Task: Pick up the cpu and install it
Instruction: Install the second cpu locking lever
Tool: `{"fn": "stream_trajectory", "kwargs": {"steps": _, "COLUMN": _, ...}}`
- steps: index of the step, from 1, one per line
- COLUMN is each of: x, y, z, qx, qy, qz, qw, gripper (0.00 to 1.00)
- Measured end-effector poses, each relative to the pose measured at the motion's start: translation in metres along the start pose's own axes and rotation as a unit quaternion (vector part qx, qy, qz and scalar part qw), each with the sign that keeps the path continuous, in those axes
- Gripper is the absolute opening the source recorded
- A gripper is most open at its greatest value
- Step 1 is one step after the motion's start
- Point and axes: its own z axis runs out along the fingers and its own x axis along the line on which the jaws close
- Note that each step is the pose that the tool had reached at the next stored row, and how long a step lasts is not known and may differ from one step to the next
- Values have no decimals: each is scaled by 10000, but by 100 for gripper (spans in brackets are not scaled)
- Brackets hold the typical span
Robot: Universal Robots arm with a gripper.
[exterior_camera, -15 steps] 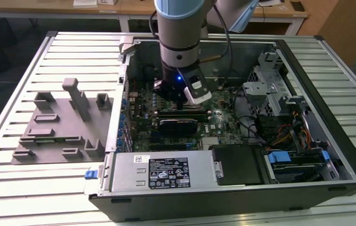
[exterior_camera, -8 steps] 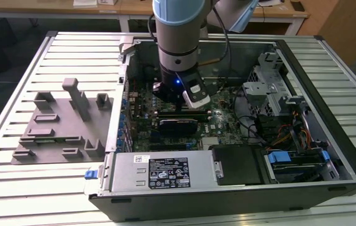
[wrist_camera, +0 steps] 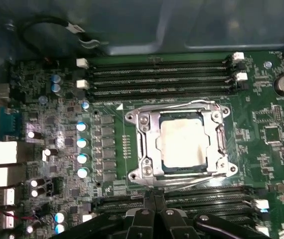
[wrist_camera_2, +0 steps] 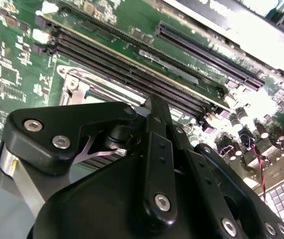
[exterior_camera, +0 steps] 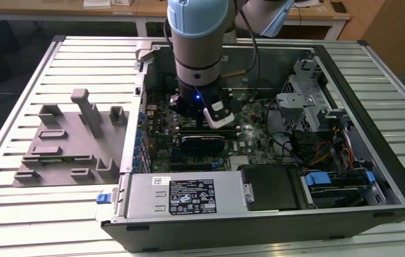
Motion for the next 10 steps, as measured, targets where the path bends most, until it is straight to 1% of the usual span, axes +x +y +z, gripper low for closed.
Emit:
{"fn": "stream_trajectory", "kwargs": {"steps": 2, "x": 24, "y": -15, "z": 9, "qx": -74, "qy": 6, "qz": 3, "qw": 10000, "gripper": 11}}
{"fn": "stream_trajectory", "kwargs": {"steps": 5, "x": 57, "y": -38, "z": 29, "qx": -155, "qy": 14, "qz": 7, "qw": 9999, "gripper": 11}}
{"fn": "stream_trajectory", "kwargs": {"steps": 7, "x": 65, "y": -45, "z": 43, "qx": -208, "qy": 19, "qz": 9, "qw": 9998, "gripper": 11}}
{"fn": "stream_trajectory", "kwargs": {"steps": 8, "x": 68, "y": -46, "z": 53, "qx": -229, "qy": 20, "qz": 10, "qw": 9997, "gripper": 11}}
{"fn": "stream_trajectory", "kwargs": {"steps": 10, "x": 72, "y": -50, "z": 79, "qx": -253, "qy": 22, "qz": 12, "qw": 9997, "gripper": 11}}
